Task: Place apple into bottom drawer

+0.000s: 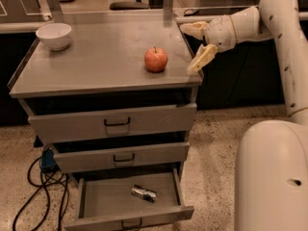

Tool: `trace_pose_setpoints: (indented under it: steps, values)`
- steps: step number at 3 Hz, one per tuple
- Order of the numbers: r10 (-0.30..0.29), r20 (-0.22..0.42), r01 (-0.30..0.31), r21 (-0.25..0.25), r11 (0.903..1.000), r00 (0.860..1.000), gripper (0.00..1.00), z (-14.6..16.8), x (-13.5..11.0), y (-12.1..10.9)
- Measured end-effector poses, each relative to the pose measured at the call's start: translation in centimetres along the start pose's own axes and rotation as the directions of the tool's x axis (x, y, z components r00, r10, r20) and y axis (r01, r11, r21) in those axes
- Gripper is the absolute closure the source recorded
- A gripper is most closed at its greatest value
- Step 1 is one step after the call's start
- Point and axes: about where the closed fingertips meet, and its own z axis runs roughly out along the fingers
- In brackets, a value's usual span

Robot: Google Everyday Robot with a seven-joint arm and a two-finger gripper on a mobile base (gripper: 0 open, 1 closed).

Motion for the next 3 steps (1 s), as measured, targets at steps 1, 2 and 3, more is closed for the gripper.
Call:
trace_pose_setpoints:
  steps: [1, 2, 3]
  values:
    - [-0.002, 0.16, -0.004, 0.035, 0.9994, 0.987, 0.0, 2.7, 0.4, -3.3]
    - [-0.002, 0.16, -0.004, 0.035, 0.9994, 0.987, 0.0, 2.7, 0.4, -3.3]
    - [0.005, 0.064, -0.005, 0.009, 0.9999, 0.998, 0.0, 3.8, 0.3, -3.3]
